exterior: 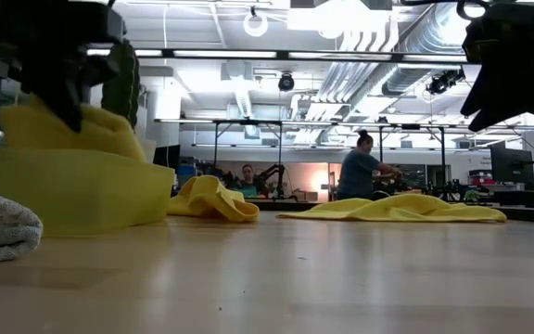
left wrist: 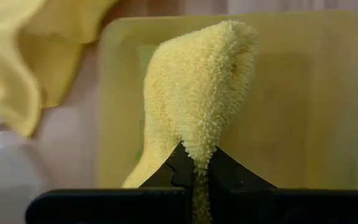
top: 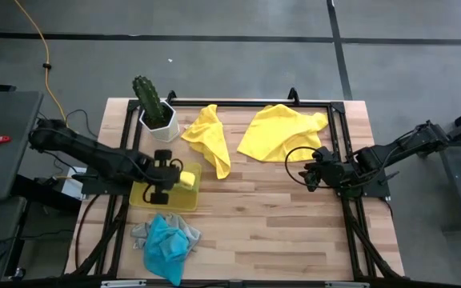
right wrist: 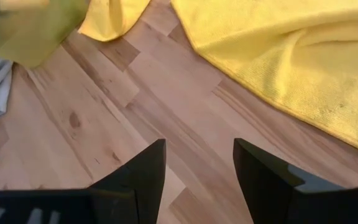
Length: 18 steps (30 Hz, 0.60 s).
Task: Fold microfiber towels
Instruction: Put the bottom yellow microfiber towel into the yellow bin
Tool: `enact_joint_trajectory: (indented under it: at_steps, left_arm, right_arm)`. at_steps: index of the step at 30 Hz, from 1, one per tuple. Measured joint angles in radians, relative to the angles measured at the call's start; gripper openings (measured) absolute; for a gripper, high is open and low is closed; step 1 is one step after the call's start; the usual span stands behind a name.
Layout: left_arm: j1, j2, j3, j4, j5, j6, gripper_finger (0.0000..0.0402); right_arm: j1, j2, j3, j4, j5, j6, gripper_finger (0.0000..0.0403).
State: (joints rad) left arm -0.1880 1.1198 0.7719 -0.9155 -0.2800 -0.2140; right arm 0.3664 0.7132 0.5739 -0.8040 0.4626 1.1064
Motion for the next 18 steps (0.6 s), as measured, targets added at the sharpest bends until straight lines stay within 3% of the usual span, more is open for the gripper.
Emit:
enact_joint_trajectory:
  at_steps: [8,18]
  left_arm:
    - [-0.128,0.098,-0.073,0.138,0.007,-0.148,0.0000]
    - [-0.218,0.258,-0.073,0.263,0.105,-0.145,0.0039]
  right_arm:
    - [0.000,0.000,0.000,-0.002,-0.003,0.015,0.0179]
    - [0.000,-0.001,0.000,-0.033,-0.011,0.012,0.0179]
